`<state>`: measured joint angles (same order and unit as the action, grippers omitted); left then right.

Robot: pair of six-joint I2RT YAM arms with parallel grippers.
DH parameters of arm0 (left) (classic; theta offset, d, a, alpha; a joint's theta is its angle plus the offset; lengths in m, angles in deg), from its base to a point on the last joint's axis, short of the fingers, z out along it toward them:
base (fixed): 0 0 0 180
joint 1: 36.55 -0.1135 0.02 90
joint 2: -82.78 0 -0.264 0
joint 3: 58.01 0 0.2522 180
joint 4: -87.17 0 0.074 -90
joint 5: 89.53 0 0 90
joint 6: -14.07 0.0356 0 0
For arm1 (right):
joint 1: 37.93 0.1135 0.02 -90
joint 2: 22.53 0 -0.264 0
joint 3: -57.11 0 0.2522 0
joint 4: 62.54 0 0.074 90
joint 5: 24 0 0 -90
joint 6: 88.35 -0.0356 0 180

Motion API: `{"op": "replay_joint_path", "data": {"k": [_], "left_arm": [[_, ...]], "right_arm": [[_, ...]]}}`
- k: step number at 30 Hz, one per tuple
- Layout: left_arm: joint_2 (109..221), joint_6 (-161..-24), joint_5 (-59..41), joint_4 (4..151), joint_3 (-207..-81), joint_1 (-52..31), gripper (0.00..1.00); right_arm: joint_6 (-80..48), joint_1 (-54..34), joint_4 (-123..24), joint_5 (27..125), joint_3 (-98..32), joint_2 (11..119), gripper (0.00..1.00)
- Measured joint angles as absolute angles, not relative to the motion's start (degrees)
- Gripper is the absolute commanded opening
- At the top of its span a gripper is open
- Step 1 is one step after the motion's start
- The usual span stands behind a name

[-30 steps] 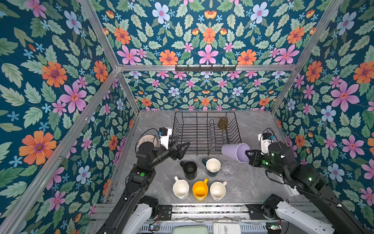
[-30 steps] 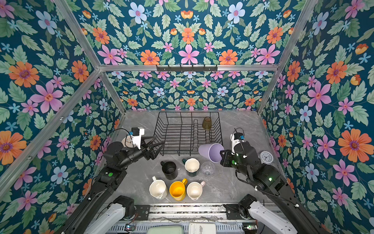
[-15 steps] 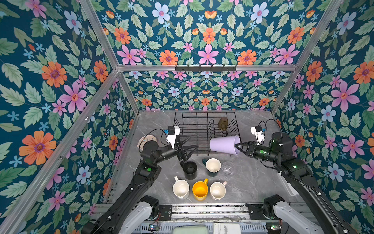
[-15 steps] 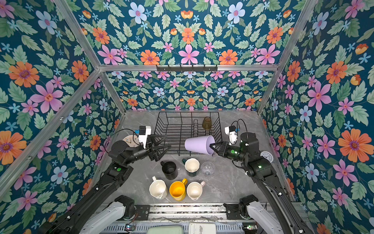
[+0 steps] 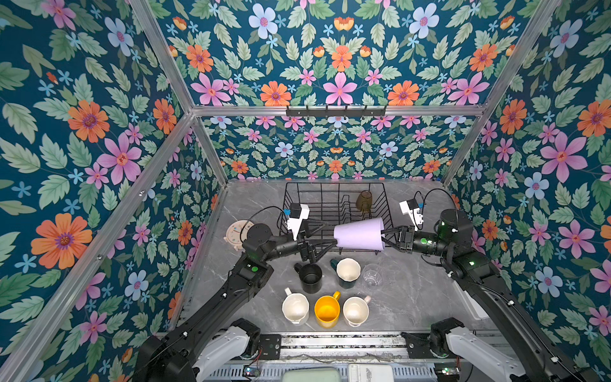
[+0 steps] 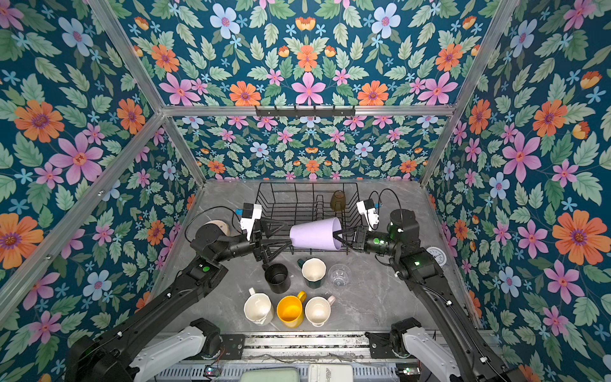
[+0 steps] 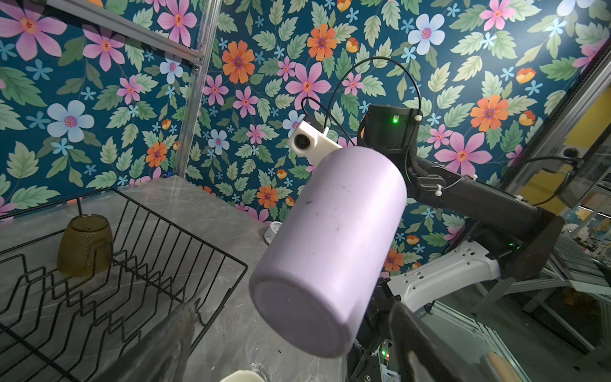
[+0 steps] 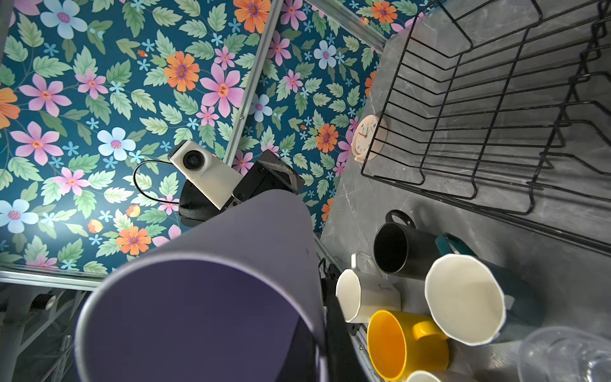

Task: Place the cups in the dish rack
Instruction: 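Carry the lavender cup toward the left gripper while the left gripper reaches toward it, then close the left gripper on the lavender cup's base beside the right gripper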

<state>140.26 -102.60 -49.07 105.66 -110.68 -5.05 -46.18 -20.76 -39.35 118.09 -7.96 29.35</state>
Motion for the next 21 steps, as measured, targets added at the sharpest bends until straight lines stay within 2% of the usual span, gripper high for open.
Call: {"op": "replay_joint_path", "data": {"k": [21], "left_arm": [[146.25, -100.53, -50.62, 107.93, -115.78, 2.45, 0.92]], "right_arm": [[-49.28, -20.69, -47.07, 124.28, -6.17, 30.25, 0.00]]}}
